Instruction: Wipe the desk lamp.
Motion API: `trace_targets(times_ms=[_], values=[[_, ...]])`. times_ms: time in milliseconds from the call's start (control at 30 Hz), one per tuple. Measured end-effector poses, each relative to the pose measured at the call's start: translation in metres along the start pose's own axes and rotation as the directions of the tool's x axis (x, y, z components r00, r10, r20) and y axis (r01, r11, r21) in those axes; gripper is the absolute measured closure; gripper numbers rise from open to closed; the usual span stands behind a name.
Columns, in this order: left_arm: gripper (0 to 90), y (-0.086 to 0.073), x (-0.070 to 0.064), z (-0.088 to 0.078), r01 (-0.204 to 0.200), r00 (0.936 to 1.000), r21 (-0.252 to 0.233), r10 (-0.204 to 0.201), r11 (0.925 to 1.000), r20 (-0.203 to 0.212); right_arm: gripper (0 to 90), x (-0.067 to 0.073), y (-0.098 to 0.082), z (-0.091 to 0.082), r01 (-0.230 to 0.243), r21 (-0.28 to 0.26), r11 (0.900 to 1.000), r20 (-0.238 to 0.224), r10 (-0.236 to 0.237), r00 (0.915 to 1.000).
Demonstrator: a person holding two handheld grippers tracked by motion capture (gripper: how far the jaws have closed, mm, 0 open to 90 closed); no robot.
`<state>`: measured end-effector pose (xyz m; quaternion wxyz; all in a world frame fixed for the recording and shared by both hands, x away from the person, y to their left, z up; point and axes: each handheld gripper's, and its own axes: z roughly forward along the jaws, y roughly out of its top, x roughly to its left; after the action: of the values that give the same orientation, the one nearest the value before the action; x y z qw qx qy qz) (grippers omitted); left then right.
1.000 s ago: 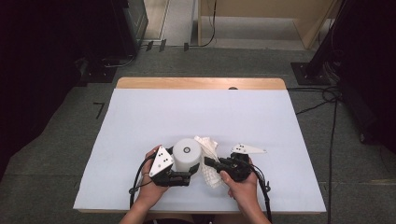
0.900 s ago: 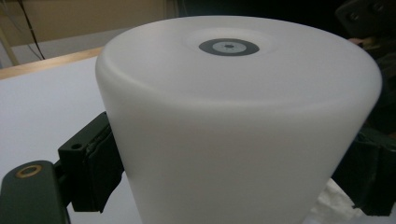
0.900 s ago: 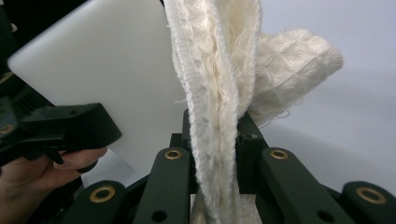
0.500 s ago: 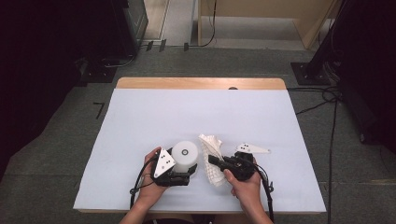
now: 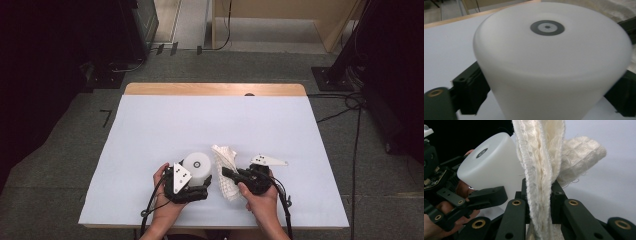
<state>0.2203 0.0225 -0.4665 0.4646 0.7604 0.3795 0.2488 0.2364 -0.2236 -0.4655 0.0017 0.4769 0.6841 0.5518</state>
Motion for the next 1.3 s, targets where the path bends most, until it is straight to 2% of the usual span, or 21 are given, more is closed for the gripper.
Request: trace_targets(times_ms=[200, 300, 367, 433, 533, 700, 833, 933, 1067, 1167, 1300], values=[[8.9, 0.002, 0.007, -0.001, 0.009, 0.9994, 0.008, -0.009, 0.9999, 0.034, 78.8, 0.001, -0.002, 0.003, 0.012, 0.005, 1.000, 0.001, -0.012, 0.9999], [8.9, 0.005, 0.011, -0.007, 0.008, 0.9964, -0.038, -0.004, 0.9993, 0.085, 78.9, 0.002, -0.004, 0.005, 0.009, 0.012, 1.000, -0.002, -0.009, 1.0000], [8.9, 0.008, 0.010, -0.009, 0.005, 0.9946, -0.061, 0.001, 0.9981, 0.104, 78.9, 0.003, -0.005, 0.007, 0.015, 0.020, 1.000, 0.007, -0.015, 0.9999], [8.9, 0.010, 0.009, -0.011, -0.008, 0.9924, -0.071, 0.017, 0.9974, 0.122, 78.9, 0.005, -0.006, 0.009, 0.016, 0.027, 1.000, 0.003, -0.016, 0.9999], [9.0, 0.008, 0.008, -0.010, -0.024, 0.9910, -0.061, 0.032, 0.9979, 0.130, 79.2, 0.009, -0.004, 0.008, 0.025, 0.022, 0.999, -0.004, -0.025, 0.9997], [9.0, 0.005, 0.005, -0.006, -0.033, 0.9892, -0.044, 0.039, 0.9985, 0.142, 79.4, 0.018, 0.009, -0.004, 0.045, -0.039, 0.998, -0.034, -0.047, 0.9983], [9.0, 0.007, 0.006, -0.007, -0.041, 0.9880, -0.058, 0.049, 0.9975, 0.147, 79.4, 0.027, 0.017, -0.016, 0.075, -0.086, 0.993, -0.055, -0.080, 0.9953], [9.0, 0.010, 0.010, -0.011, -0.024, 0.9885, -0.075, 0.035, 0.9969, 0.147, 79.4, 0.026, 0.014, -0.012, 0.074, -0.064, 0.995, -0.051, -0.077, 0.9957], [9.0, 0.013, 0.015, -0.015, -0.012, 0.9895, -0.101, 0.026, 0.9949, 0.142, 79.4, 0.017, 0.001, 0.004, 0.051, 0.007, 0.999, -0.027, -0.051, 0.9983], [9.0, 0.014, 0.017, -0.016, -0.004, 0.9892, -0.104, 0.020, 0.9945, 0.145, 79.4, 0.012, -0.004, 0.013, 0.056, 0.046, 0.997, -0.010, -0.056, 0.9984], [9.0, 0.013, 0.015, -0.014, -0.018, 0.9885, -0.098, 0.033, 0.9950, 0.147, 79.4, 0.014, 0.002, 0.007, 0.048, 0.021, 0.999, -0.027, -0.048, 0.9985]])
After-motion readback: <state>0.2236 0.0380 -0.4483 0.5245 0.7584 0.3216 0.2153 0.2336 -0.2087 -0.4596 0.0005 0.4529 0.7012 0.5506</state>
